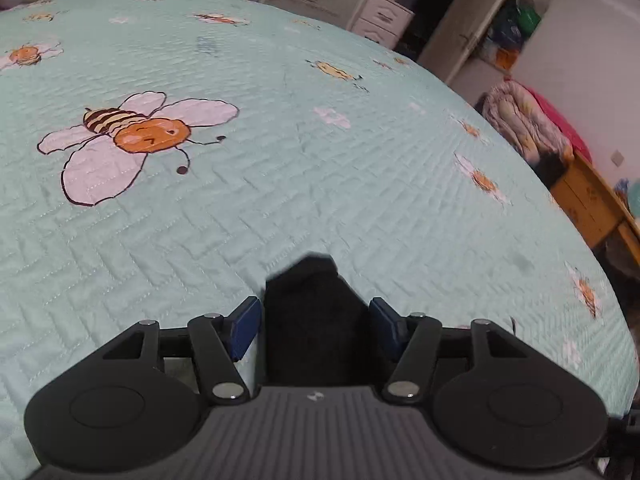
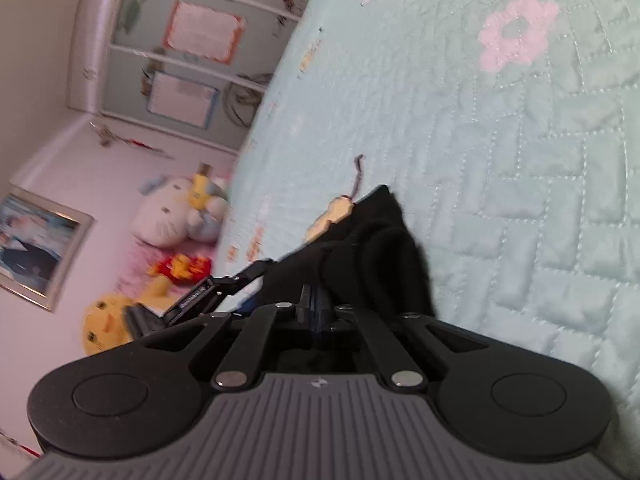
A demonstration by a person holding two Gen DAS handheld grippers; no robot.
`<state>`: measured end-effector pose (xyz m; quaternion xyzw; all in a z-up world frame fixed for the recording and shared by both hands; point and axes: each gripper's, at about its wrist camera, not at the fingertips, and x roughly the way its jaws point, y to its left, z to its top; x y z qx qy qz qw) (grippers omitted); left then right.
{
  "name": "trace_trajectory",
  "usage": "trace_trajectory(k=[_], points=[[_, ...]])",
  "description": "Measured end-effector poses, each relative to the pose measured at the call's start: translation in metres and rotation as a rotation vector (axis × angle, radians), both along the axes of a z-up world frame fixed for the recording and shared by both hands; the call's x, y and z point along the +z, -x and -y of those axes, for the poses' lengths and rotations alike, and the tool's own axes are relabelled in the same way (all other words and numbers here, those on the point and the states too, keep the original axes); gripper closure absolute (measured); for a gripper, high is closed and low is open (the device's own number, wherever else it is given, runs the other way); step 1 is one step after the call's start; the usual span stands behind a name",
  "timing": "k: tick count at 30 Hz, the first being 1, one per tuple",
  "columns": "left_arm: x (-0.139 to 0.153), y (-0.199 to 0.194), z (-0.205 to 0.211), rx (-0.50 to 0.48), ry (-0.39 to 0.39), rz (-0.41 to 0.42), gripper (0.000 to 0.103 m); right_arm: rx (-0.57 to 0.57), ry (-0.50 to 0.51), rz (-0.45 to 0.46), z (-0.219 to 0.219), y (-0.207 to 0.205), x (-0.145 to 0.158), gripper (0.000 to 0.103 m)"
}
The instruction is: Fold clothes
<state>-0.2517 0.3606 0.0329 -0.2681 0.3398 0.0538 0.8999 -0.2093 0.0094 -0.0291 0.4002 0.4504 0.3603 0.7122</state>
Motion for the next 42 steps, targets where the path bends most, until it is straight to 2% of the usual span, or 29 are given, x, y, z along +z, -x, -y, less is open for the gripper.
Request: trace_trajectory(k=[4,6,8,9,10,11,13,15,17,19,24,29,35,39,40,42], points=[[0.023,0.027,0.01,0.005,-0.045,0.036,0.041,0.013,0.102,0.013,-0.009,0.003,0.017,0.103],[0.042,0.046,0.018,-0.014,-0.079,0.045,0.041,0.029,0.156,0.046,-0.015,0.01,0.032,0.093],[0.062,0.065,0.034,-0.069,-0.135,0.035,0.039,0.051,0.223,0.114,-0.023,0.021,0.051,0.058],[0.072,0.074,0.044,-0.093,-0.174,0.027,0.037,0.06,0.26,0.155,-0.028,0.028,0.062,0.049],[0.08,0.083,0.052,-0.109,-0.202,0.013,0.029,0.068,0.31,0.193,-0.034,0.036,0.074,0.033],[0.087,0.091,0.061,-0.125,-0.223,-0.002,0.026,0.075,0.369,0.221,-0.041,0.043,0.085,0.028],[0.094,0.106,0.071,-0.167,-0.2,-0.042,0.022,0.11,0.479,0.238,-0.059,0.056,0.102,0.028],[0.096,0.115,0.078,-0.192,-0.157,-0.122,0.017,0.171,0.54,0.236,-0.073,0.067,0.114,0.028],[0.089,0.115,0.081,-0.193,-0.158,-0.264,0.005,0.233,0.591,0.235,-0.086,0.082,0.121,0.028],[0.083,0.117,0.085,-0.194,-0.162,-0.394,0.005,0.297,0.643,0.22,-0.095,0.093,0.123,0.028],[0.08,0.133,0.095,-0.218,-0.236,-0.48,0.005,0.393,0.761,0.204,-0.11,0.123,0.13,0.027],[0.068,0.146,0.11,-0.3,-0.305,-0.563,0.005,0.477,0.862,0.199,-0.121,0.149,0.128,0.027],[0.049,0.161,0.107,-0.345,-0.323,-0.621,0.005,0.467,0.944,0.158,-0.131,0.168,0.115,0.027],[0.043,0.163,0.103,-0.368,-0.306,-0.627,0.005,0.402,0.917,0.12,-0.131,0.169,0.113,0.027],[0.041,0.164,0.103,-0.374,-0.301,-0.628,0.005,0.383,0.89,0.106,-0.129,0.169,0.113,0.027],[0.038,0.165,0.101,-0.386,-0.292,-0.631,0.005,0.339,0.76,0.057,-0.118,0.165,0.111,0.026]])
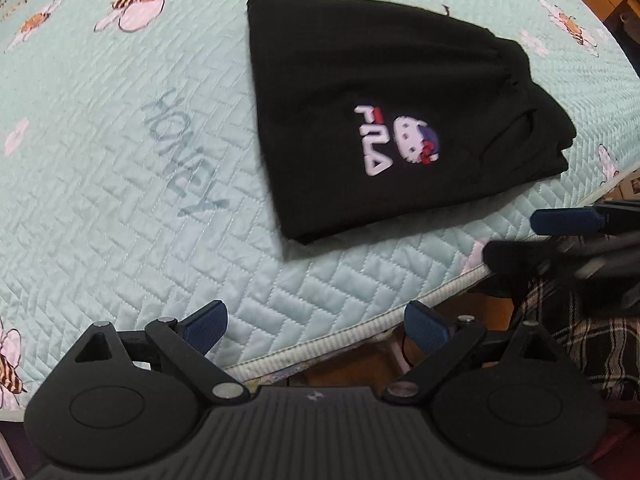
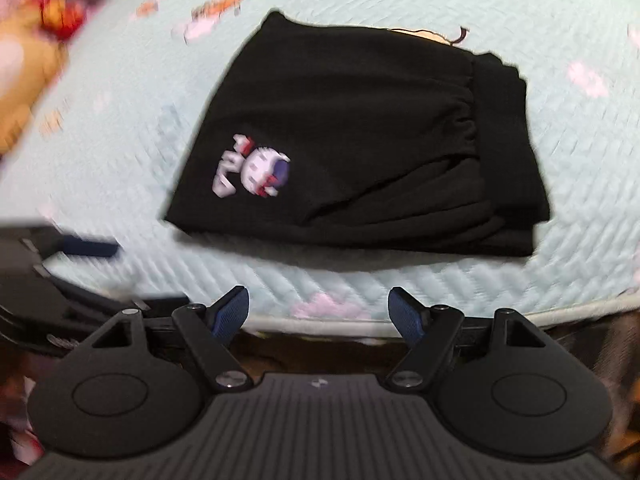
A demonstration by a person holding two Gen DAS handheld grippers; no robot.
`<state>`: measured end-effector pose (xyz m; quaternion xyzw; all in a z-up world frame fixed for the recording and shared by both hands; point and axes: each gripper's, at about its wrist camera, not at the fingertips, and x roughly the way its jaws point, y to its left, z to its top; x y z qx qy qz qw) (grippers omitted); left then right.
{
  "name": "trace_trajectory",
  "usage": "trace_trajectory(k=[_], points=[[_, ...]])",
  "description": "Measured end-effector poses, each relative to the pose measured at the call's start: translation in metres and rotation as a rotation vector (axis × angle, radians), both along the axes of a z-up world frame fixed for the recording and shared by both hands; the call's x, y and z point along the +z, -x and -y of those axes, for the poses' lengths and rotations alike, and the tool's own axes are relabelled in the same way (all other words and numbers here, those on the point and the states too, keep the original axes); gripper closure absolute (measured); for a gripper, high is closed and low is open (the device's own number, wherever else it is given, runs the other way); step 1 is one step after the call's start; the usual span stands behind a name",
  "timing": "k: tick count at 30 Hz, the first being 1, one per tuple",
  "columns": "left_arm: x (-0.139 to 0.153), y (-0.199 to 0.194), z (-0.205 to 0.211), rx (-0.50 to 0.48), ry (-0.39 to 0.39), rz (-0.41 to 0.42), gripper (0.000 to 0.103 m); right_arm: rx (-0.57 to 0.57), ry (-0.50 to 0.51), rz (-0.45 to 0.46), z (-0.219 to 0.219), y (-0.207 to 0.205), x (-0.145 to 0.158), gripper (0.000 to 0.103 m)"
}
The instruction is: Fold clothes
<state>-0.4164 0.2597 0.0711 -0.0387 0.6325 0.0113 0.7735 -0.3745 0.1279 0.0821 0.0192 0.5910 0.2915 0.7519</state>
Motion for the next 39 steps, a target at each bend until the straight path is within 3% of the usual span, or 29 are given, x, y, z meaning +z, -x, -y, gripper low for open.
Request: trace_trajectory(k=[3,7,12,18,23,29,37,39], points=[[-0.005,0.002,-0.002,-0.011,0.016,-0.009,0.005,-0.112,-0.17,-0.103,0.021,-0.007,-0.012,0.024],[-0.011,0.004,-0.006,-0.027,0.037,-0.022,0.005,-0.196,-0.218,-0.186,0.032,-0.01,-0.03,0.023],[-0.012,0.002,-0.008,-0.033,0.076,-0.025,0.005,-0.204,-0.222,-0.178,0.033,-0.008,-0.03,0.023],[-0.006,-0.004,-0.009,-0.036,0.127,-0.014,0.005,-0.413,-0.365,-0.215,0.073,-0.012,-0.046,0.022],[0.012,-0.013,-0.007,-0.083,0.139,0.024,0.005,-0.494,-0.442,-0.223,0.089,-0.012,-0.063,0.022],[0.041,-0.029,-0.009,-0.129,0.169,0.088,0.005,-0.606,-0.65,-0.039,0.112,-0.01,-0.079,0.02],[0.057,-0.092,-0.01,-0.171,0.203,0.169,0.005,-0.722,-0.834,-0.176,0.129,-0.012,-0.126,0.02],[0.061,-0.109,-0.01,-0.182,0.213,0.19,0.005,-0.726,-0.863,-0.172,0.13,-0.011,-0.13,0.02]])
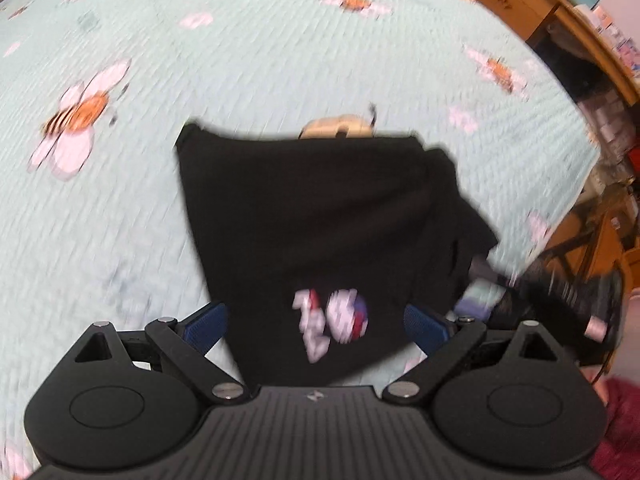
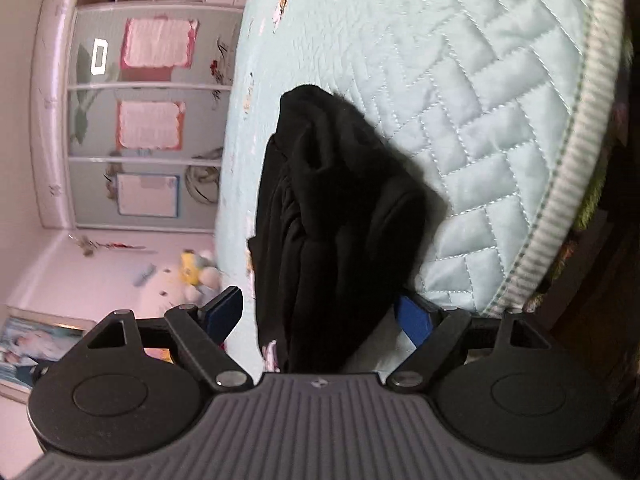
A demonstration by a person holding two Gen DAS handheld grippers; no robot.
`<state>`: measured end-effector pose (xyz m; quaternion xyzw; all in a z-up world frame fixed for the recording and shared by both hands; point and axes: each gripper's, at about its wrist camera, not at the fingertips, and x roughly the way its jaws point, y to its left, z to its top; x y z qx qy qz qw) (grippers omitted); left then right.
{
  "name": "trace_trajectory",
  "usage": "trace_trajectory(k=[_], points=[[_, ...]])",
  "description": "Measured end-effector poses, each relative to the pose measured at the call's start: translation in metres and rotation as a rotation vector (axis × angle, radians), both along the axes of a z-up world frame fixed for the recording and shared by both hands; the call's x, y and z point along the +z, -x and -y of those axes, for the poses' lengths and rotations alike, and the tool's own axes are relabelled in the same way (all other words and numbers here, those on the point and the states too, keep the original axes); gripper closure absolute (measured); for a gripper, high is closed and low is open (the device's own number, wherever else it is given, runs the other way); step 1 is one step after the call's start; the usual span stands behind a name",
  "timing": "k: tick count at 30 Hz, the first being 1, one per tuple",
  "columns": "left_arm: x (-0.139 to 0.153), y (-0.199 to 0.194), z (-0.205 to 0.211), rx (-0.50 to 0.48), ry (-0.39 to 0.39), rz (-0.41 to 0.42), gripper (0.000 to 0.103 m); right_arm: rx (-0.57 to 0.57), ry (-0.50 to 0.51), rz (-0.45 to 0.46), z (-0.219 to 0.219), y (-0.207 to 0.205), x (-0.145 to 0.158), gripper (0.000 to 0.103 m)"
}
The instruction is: Fold clothes
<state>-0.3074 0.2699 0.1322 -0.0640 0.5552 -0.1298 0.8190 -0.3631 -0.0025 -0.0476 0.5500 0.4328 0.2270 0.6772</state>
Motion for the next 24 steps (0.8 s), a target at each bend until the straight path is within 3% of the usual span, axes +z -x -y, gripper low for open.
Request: trace_trajectory(k=[4,9,14,18,24], points=[[0.003,-0.037,0.0,-0.022,0.022,0.048,0.005,0.002,-0.017,0.048,-0.007,-0.003,0.001,0.003],[-0.011,-0.085,-0.003,-0.034,0.073,0.101,0.005,-0.025,0.003,0.099,0.003,-0.009,0.009,0.005],[-0.034,-0.119,-0.001,-0.084,0.084,0.103,0.005,-0.066,0.033,0.055,0.014,-0.009,0.007,0.006],[-0.044,-0.134,0.011,-0.135,0.068,0.102,0.005,-0.075,0.022,0.054,0.016,-0.011,0.002,0.006],[-0.05,-0.143,0.03,-0.24,0.113,0.134,0.005,-0.084,-0.025,0.117,0.012,-0.011,-0.002,0.002]])
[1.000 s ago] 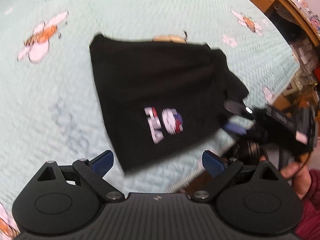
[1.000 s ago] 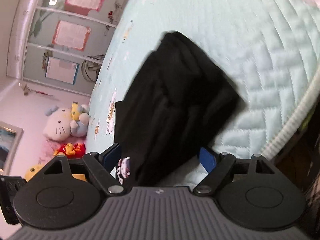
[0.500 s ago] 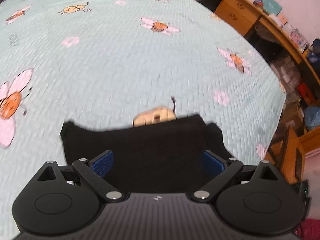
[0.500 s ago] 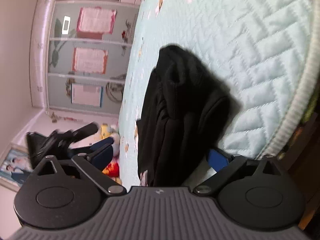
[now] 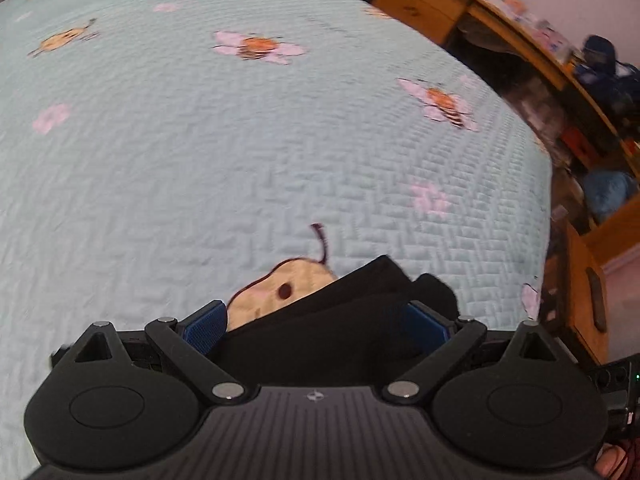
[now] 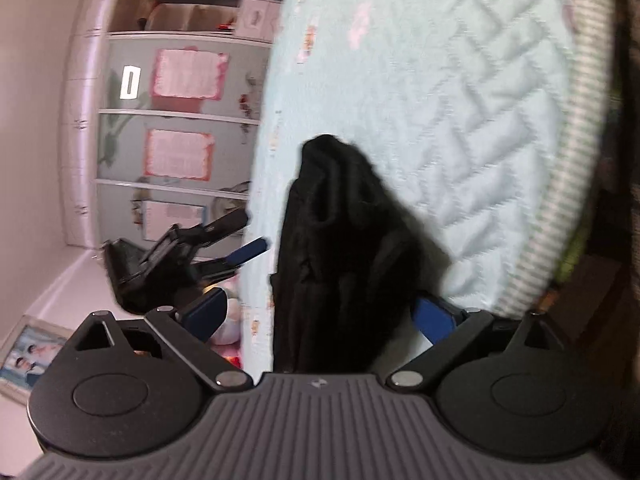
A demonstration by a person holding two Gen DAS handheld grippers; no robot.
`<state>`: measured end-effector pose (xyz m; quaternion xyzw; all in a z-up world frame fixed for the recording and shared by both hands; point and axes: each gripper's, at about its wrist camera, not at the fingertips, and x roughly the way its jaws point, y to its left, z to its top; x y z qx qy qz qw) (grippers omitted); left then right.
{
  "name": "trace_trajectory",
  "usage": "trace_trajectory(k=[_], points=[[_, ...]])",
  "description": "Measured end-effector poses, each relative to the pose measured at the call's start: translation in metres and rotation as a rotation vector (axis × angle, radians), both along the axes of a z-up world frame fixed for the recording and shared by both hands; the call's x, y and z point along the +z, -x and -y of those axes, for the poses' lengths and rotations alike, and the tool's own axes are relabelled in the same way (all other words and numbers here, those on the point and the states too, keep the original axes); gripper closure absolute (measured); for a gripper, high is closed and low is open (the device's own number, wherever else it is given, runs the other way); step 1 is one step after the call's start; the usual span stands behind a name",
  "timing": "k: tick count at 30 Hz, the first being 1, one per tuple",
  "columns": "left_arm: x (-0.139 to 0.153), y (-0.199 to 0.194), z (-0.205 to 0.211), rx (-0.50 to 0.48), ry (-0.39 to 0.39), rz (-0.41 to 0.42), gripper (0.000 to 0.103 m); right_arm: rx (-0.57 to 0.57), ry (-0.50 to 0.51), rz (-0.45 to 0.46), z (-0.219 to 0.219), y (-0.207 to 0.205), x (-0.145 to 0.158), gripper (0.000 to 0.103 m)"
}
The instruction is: Fold clothes
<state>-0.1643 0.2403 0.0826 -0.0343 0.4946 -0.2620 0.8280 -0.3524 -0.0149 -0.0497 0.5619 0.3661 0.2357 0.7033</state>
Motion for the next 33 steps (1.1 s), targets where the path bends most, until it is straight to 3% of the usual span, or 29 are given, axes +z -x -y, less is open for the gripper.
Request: trace_trajectory(k=[7,15,17,19,22,29,33], points=[[0.015,-0.007,0.0,-0.093,0.129,0.088,0.001,0.032,-0.029,0.028,0.004,0.004,0.004,0.0],[-0.039,-0.019,0.025,-0.345,-0.058,0.027,0.0,0.034,0.051,0.057,0.009,0.01,0.013,0.001],[-0.052,-0.022,0.023,-0.407,-0.024,-0.05,0.0,0.033,0.052,0.057,0.011,0.009,0.01,0.001],[-0.057,-0.023,0.023,-0.446,-0.006,-0.067,0.0,0.048,0.064,0.074,0.009,0.007,0.011,0.0],[-0.058,-0.032,0.022,-0.466,0.024,-0.097,0.0,0.065,0.087,0.1,0.005,0.005,0.013,0.0],[-0.068,-0.067,-0.001,-0.304,0.247,-0.302,0.002,0.089,0.102,0.156,0.001,0.004,0.019,0.001],[-0.064,-0.048,0.017,-0.414,0.219,-0.29,0.006,0.117,0.135,0.213,-0.003,0.005,0.029,0.001]])
